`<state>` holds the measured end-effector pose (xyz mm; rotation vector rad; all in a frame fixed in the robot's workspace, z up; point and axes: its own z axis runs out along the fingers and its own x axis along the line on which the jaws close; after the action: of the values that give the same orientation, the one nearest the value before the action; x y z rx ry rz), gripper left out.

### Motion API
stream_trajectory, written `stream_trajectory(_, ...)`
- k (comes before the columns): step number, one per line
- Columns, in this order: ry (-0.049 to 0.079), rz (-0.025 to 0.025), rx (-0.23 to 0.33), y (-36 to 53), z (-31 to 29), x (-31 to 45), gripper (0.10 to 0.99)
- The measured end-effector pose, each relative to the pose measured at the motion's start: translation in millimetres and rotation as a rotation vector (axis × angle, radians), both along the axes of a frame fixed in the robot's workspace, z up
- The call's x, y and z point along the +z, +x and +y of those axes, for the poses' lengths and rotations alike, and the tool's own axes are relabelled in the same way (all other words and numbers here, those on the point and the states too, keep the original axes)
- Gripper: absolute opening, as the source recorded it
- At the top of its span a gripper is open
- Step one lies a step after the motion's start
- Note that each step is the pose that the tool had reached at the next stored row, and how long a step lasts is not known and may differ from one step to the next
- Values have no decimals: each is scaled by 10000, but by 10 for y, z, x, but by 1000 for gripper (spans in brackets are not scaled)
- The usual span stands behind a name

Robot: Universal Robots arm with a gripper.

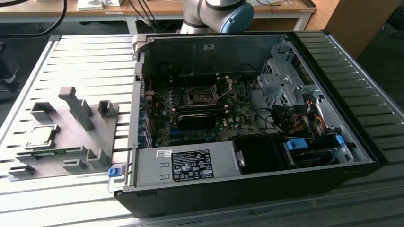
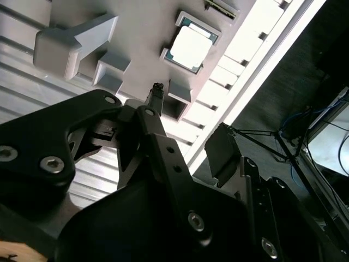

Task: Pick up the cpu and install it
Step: 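Pick up the cpu and move it towards the insertion slot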

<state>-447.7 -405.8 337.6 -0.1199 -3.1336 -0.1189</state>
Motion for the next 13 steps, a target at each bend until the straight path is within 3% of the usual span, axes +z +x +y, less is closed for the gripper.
stream_trajectory(13,59,1,0,0,-25,-74,588)
